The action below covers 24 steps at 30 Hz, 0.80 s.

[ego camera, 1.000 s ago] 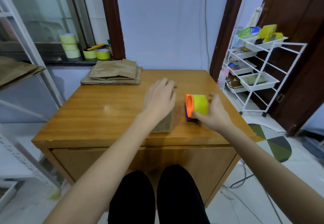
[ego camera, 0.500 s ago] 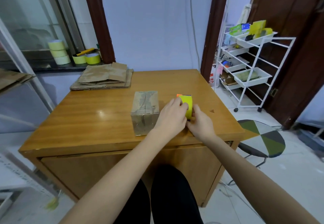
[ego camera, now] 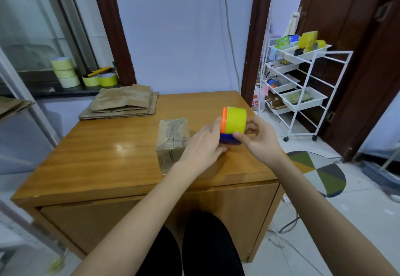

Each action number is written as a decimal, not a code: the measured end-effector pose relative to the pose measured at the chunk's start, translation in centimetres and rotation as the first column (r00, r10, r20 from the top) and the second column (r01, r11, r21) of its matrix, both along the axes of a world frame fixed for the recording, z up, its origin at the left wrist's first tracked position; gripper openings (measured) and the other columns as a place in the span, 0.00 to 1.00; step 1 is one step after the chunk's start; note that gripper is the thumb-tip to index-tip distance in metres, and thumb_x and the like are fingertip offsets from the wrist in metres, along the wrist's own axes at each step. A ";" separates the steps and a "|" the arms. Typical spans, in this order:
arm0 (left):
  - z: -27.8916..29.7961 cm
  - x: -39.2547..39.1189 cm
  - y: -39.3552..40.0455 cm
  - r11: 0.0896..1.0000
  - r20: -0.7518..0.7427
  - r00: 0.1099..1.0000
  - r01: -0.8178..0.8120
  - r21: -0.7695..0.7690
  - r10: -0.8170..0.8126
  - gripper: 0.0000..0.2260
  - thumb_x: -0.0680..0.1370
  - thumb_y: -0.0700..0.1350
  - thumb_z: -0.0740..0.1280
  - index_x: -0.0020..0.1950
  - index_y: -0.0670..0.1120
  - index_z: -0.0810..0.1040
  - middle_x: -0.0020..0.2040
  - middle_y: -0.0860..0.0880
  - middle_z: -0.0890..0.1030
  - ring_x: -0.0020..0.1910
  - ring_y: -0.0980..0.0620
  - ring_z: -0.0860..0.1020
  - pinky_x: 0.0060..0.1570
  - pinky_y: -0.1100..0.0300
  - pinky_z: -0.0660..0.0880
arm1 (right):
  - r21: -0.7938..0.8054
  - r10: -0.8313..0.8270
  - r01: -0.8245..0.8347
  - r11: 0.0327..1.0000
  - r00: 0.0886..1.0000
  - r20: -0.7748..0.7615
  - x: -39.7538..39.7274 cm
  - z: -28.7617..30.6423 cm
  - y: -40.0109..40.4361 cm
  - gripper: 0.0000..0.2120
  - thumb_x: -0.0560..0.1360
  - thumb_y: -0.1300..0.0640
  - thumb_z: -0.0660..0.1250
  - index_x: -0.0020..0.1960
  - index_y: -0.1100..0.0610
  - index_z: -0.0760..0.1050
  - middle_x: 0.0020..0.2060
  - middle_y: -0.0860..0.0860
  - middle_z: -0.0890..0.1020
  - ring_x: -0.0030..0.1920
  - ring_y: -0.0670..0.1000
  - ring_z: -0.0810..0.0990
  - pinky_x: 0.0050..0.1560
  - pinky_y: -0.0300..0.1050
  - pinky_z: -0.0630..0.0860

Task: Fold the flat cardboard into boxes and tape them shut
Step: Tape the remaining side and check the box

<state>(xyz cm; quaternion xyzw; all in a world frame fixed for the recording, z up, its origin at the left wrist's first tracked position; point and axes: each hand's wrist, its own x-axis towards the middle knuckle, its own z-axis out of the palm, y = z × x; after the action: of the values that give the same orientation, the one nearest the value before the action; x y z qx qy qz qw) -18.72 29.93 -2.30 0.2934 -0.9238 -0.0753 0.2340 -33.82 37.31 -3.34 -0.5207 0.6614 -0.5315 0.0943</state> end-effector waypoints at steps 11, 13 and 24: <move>1.7 0.4 0.3 0.888 -0.442 0.895 0.253 0.383 -0.065 0.21 0.79 0.42 0.65 0.71 0.46 0.65 0.60 0.47 0.79 0.58 0.49 0.77 0.59 0.47 0.74 | -0.181 0.087 -0.073 0.981 0.994 0.070 2.1 3.5 1.0 0.25 0.77 0.59 0.67 0.72 0.59 0.66 0.37 0.48 0.75 0.36 0.42 0.74 0.42 0.34 0.73; 2.1 0.8 0.3 0.877 -0.435 0.897 0.267 0.400 -0.075 0.22 0.79 0.42 0.65 0.72 0.47 0.64 0.61 0.47 0.78 0.58 0.50 0.77 0.59 0.48 0.75 | -0.142 0.128 -0.118 0.983 0.990 0.064 2.6 3.5 1.2 0.26 0.78 0.58 0.66 0.74 0.57 0.63 0.40 0.46 0.75 0.38 0.39 0.74 0.42 0.34 0.73; 5.1 3.3 0.4 0.708 -0.547 0.826 0.467 0.531 -0.135 0.14 0.80 0.41 0.63 0.65 0.46 0.69 0.58 0.48 0.78 0.56 0.54 0.78 0.54 0.56 0.78 | -0.078 0.356 -0.354 0.932 0.934 0.017 3.4 4.8 1.4 0.32 0.76 0.57 0.69 0.74 0.48 0.57 0.58 0.43 0.77 0.59 0.44 0.76 0.58 0.38 0.74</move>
<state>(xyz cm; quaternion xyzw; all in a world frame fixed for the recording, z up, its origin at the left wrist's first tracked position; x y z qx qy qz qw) -15.38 30.38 2.77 0.1680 -0.7910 -0.4946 0.3185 -30.42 38.68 1.51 -0.6265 0.5347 -0.5378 0.1799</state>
